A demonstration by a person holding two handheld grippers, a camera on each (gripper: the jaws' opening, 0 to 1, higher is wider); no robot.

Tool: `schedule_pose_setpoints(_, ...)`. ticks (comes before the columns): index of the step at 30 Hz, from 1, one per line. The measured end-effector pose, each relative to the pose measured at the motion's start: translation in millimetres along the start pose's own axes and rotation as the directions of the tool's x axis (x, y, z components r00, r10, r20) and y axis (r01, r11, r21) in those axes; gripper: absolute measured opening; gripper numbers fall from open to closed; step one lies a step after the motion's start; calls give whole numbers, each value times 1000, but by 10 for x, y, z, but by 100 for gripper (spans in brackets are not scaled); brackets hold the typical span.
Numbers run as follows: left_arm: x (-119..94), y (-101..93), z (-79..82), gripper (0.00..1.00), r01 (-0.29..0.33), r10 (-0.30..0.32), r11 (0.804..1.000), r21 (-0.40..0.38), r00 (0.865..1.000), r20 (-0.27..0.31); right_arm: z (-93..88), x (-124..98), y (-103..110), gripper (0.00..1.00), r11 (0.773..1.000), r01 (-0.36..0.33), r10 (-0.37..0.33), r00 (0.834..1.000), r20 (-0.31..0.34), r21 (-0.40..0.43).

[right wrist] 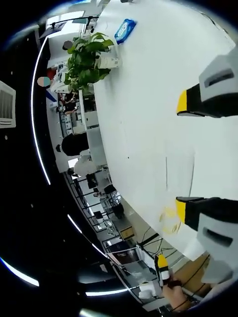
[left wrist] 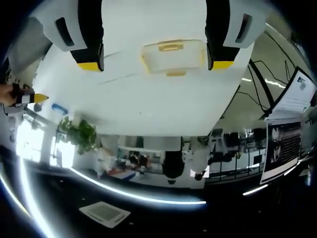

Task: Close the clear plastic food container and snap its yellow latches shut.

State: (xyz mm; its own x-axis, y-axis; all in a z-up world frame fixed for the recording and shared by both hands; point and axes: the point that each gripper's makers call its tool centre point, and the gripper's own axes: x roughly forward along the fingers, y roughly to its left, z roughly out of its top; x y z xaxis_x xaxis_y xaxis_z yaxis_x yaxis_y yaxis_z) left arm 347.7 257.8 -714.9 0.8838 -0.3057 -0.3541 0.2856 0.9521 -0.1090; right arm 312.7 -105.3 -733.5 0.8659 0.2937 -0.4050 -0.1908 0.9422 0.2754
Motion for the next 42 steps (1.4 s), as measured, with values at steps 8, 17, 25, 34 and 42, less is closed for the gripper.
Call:
schedule_pose_setpoints(8, 13, 20, -32, 85, -4, 4, 1000, -7, 1000, -9, -19, 46, 21, 64, 1000, -5, 5, 1000, -7, 2)
schedule_pose_setpoints(17, 69, 60, -81, 85, 1, -1, 1000, -10, 1000, -23, -63, 100, 49, 64, 1000, -6, 7, 1000, -19, 2)
schedule_pose_setpoints(25, 149, 127, -134, 84, 12, -11, 1000, 21, 999, -48, -65, 204, 223, 64, 1000, -31, 31, 999, -20, 2)
schedule_pose_setpoints(34, 260, 203, -104, 84, 17, -15, 999, 40, 999, -51, -72, 435, 664, 62, 993, -119, 118, 992, -35, -22)
schedule_pose_setpoints(42, 284, 244, -148, 83, 35, -31, 998, 51, 997, -72, -84, 665, 1049, 61, 979, -202, 200, 979, -49, -32)
